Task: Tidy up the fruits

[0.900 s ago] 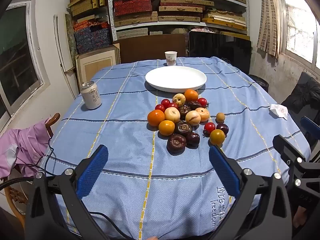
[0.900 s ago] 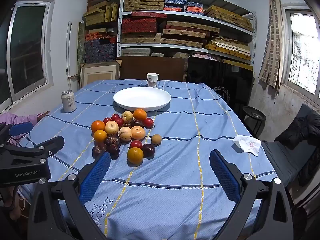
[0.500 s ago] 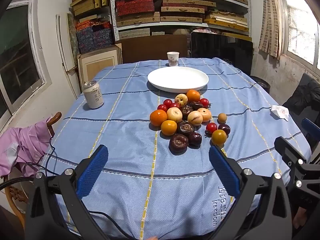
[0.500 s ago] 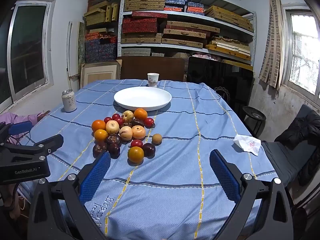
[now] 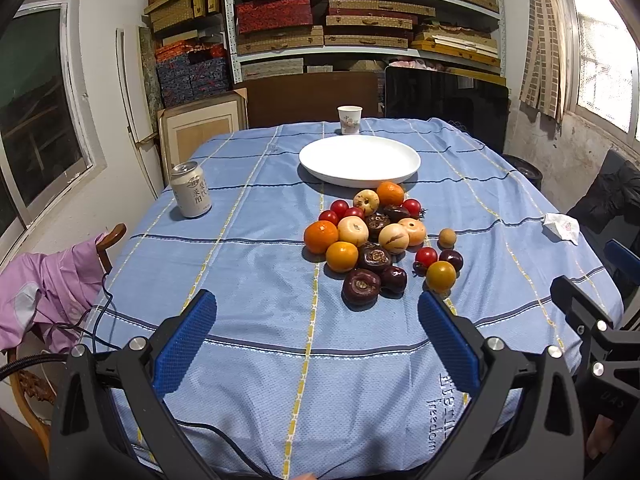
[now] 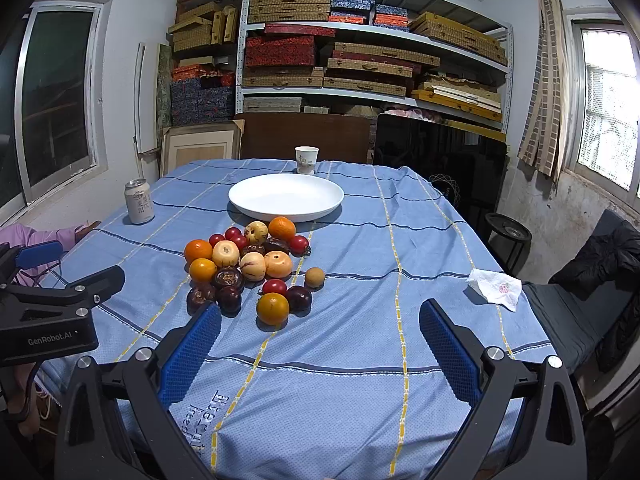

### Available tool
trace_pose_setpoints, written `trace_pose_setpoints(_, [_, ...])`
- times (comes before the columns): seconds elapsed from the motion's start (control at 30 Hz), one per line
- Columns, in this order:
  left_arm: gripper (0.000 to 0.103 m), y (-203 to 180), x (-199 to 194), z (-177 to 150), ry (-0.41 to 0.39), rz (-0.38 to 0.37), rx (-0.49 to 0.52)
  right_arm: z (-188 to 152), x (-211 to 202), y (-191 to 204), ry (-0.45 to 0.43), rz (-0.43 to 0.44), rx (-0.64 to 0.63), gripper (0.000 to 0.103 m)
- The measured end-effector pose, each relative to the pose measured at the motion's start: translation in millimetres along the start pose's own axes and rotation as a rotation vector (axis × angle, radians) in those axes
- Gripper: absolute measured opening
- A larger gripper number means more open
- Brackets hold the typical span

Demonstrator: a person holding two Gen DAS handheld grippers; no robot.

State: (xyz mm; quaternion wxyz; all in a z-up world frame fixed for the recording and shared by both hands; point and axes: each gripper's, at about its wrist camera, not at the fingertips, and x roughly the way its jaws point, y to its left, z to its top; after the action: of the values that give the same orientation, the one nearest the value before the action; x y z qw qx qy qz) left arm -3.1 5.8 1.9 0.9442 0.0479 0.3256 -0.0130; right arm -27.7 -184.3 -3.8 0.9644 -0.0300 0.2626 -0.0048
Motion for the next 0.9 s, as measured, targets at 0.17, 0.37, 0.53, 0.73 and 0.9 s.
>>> trace_pose_setpoints(0.17, [0.099,-0.1,0.1,-0.6,-0.002,0.000,-0.001,0.6,-0.5,0.0,-0.001,-0.001,-0.001,0.100])
trace_pose_setpoints(0.37, [0.099,-0.2,0.2,-0.8,-0.003,0.001,-0.002,0.7,-1.0,-0.4,-0.002,0.005,-0.002,0.100])
trace_pose_setpoints(0.53, [0.099,0.0,-0.1,-1.2,-0.004,0.000,-0.002,1.7,-6.1,1.1,-0.010,0.016,-0.006,0.100])
trace_pose_setpoints(0.73, [0.099,0.7,-1.8,-0.2,-0.003,-0.001,-0.002,1.6,-2.2,1.3,-0.007,0.016,-0.003,0.100])
trace_pose_setpoints(0.9, [0.099,0.3,-1.5,-0.2,-0.003,-0.001,-0.003,1.8,-1.9,1.4,-0.006,0.016,-0.003,0.100])
